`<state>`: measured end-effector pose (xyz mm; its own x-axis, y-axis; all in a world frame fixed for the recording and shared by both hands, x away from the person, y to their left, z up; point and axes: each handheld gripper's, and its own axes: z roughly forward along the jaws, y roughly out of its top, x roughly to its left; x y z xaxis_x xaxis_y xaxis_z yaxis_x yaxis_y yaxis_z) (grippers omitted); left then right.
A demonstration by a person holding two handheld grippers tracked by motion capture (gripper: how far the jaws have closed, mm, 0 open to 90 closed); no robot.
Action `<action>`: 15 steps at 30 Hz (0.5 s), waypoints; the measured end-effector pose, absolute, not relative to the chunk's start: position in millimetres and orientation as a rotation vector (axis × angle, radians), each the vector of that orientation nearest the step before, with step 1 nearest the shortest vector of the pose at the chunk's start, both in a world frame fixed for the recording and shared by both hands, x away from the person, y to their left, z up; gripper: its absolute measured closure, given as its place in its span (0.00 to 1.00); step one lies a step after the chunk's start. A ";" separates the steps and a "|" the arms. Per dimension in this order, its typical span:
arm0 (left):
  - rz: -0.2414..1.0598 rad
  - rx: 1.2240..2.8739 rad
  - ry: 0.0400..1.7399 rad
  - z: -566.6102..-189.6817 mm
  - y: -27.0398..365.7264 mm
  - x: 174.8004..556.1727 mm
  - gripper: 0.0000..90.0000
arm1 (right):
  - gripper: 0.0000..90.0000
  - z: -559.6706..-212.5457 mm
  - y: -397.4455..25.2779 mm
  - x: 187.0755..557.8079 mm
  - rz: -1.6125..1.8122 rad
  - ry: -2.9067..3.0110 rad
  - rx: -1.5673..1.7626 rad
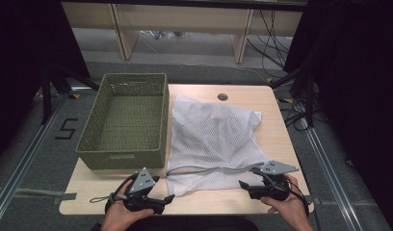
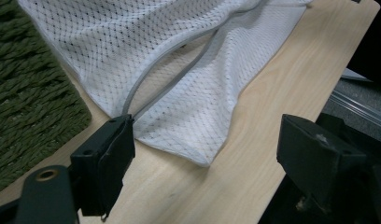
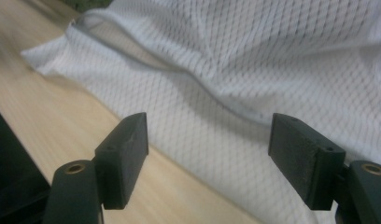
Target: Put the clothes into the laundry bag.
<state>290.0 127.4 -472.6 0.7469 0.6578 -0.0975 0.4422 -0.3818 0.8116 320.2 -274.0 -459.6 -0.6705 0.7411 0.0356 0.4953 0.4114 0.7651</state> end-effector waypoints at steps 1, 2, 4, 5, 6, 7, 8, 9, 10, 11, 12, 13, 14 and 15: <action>0.305 2.042 0.824 -472.3 126.6 289.0 0.21 | 0.33 -460.5 -274.8 317.4 1.111 2.369 1.060; 0.296 2.025 0.825 -472.7 125.0 287.8 0.21 | 0.33 -462.5 -275.4 313.3 1.109 2.379 1.055; 0.304 2.035 0.828 -472.3 124.0 287.2 0.20 | 0.32 -463.1 -275.7 306.4 1.091 2.385 1.086; 0.307 2.057 0.814 -471.9 124.7 288.0 0.20 | 0.32 -463.4 -276.6 305.2 1.085 2.382 1.054; 0.298 2.031 0.826 -472.2 122.4 286.7 0.20 | 0.32 -463.4 -276.2 304.1 1.077 2.389 1.053; 0.304 2.029 0.815 -472.6 122.0 287.0 0.20 | 0.32 -463.1 -276.6 303.6 1.075 2.377 1.041; 0.304 2.024 0.823 -473.0 121.4 286.8 0.19 | 0.32 -463.1 -276.3 303.2 1.071 2.381 1.047; 0.312 2.026 0.821 -472.9 121.4 287.6 0.19 | 0.32 -463.9 -275.4 303.8 1.078 2.390 1.050; 0.323 2.048 0.809 -473.1 123.5 289.6 0.19 | 0.32 -464.8 -274.2 303.4 1.074 2.388 1.063; 0.324 2.050 0.812 -472.9 123.7 290.2 0.19 | 0.32 -465.3 -275.0 304.8 1.068 2.402 1.049; 0.311 2.017 0.828 -473.7 122.1 289.8 0.19 | 0.32 -465.9 -275.1 305.1 1.066 2.404 1.043; 0.324 2.042 0.812 -472.5 123.3 290.8 0.19 | 0.32 -466.5 -275.3 305.4 1.062 2.403 1.037; 0.322 2.043 0.806 -472.6 123.0 291.5 0.18 | 0.32 -466.7 -275.2 305.7 1.066 2.413 1.049; 0.313 2.033 0.811 -473.2 121.7 292.1 0.18 | 0.32 -465.9 -276.2 305.8 1.052 2.395 1.037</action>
<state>292.1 121.7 -473.2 0.7532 0.6522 -0.0859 0.4250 -0.3828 0.8202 305.8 -276.2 -465.9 -0.6825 0.7309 -0.0052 0.4905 0.4632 0.7381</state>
